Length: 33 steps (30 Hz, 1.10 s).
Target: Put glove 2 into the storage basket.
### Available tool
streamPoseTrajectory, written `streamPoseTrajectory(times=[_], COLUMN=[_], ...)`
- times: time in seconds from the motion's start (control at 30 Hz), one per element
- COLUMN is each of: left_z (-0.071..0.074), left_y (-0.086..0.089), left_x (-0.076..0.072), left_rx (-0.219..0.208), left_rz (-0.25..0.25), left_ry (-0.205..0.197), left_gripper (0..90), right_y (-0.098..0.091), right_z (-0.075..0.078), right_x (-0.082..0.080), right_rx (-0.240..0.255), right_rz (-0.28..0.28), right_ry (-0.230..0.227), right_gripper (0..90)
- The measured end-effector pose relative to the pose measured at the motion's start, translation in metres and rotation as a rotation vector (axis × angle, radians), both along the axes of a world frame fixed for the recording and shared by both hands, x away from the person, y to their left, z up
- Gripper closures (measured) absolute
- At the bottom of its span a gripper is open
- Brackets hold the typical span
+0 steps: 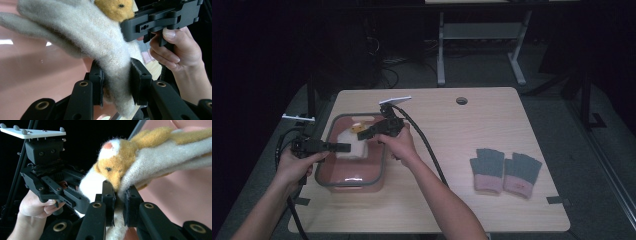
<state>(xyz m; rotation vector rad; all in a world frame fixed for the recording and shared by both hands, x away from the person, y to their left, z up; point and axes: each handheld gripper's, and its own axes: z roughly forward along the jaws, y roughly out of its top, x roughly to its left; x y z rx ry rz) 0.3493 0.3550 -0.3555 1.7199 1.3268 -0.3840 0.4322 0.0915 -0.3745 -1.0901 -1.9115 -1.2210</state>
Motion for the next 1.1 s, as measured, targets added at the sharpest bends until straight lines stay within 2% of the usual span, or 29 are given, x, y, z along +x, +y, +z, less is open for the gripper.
streamPoseTrajectory(times=[0.2, 0.5, 0.77, 1.0, 1.1], left_z=[-0.012, -0.026, -0.032, -0.039, -0.041], left_y=[-0.001, 0.001, -0.003, -0.005, -0.005], left_x=[-0.001, -0.001, -0.002, -0.003, -0.004], left_rx=[0.028, 0.037, 0.066, 0.096, 0.109], left_rz=[0.0, 0.008, 0.018, 0.022, 0.03], left_ry=[0.03, 0.066, 0.079, 0.101, 0.118], left_gripper=[67.1, 67.2, 67.5, 67.6, 67.6], right_y=[0.0, 0.008, 0.011, 0.014, 0.013], right_z=[-0.015, -0.026, -0.027, -0.022, -0.02], right_x=[-0.001, -0.002, -0.005, -0.009, -0.009], right_rx=[-0.013, -0.076, -0.151, -0.257, -0.278], right_rz=[0.006, 0.019, 0.024, 0.03, 0.031], right_ry=[0.031, 0.031, -0.009, -0.059, -0.07], right_gripper=[81.4, 81.3, 80.0, 74.2, 73.2])
